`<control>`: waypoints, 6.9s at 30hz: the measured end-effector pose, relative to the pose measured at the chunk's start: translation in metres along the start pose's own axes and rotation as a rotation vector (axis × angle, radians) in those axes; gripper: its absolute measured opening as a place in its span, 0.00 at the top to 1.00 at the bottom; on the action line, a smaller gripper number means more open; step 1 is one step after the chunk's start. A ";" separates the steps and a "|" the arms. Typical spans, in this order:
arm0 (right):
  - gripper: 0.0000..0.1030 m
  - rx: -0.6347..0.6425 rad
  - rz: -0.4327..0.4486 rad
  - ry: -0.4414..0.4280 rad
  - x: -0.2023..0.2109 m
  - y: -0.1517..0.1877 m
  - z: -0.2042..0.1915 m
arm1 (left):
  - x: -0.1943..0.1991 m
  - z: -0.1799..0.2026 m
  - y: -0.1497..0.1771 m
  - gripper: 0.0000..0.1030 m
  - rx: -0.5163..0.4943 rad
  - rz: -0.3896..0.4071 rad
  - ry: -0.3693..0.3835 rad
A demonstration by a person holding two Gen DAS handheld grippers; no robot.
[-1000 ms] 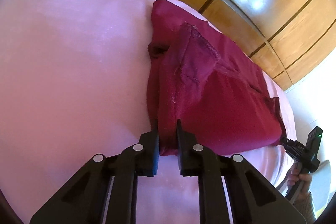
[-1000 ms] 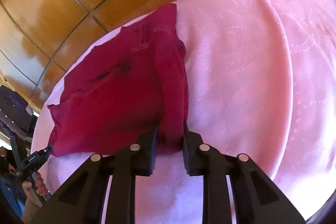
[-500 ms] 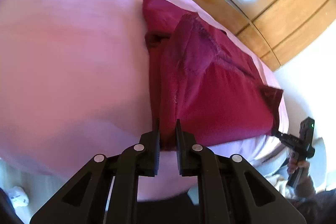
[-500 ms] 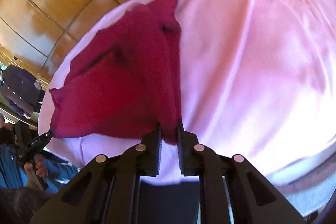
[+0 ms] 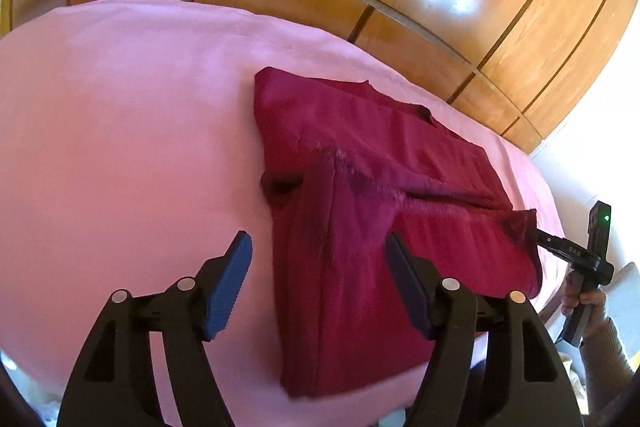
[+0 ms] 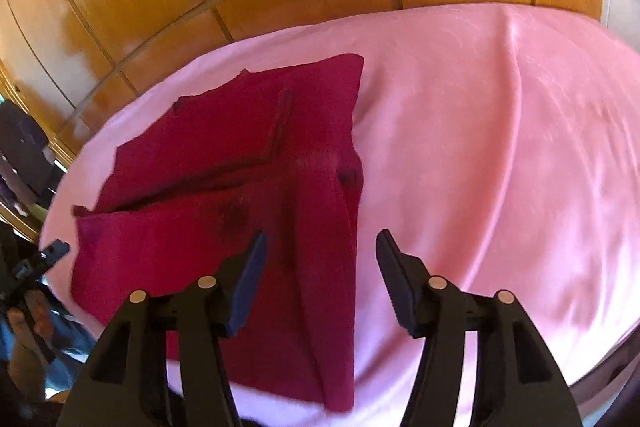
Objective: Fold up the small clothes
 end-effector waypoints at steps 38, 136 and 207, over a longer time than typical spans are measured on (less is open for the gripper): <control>0.94 0.055 0.071 -0.069 0.051 0.010 -0.030 | 0.026 0.030 0.006 0.93 -0.188 0.084 -0.142; 0.94 0.000 0.093 -0.038 -0.037 -0.144 -0.035 | -0.064 -0.045 -0.111 0.95 -0.004 0.104 -0.064; 0.42 -0.391 -0.021 -0.248 -0.038 -0.051 0.035 | -0.084 0.067 -0.023 0.57 -0.210 -0.075 -0.195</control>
Point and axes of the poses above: each gripper's, at about its wrist camera, not at the fingertips, and x roughly against the way its jaws point, z to its right, y to its underside, the point moved 7 cm from there along -x, roughly the way its jaws point, and after that the axes turned 11 degrees about -x, right-handed, at the moved point
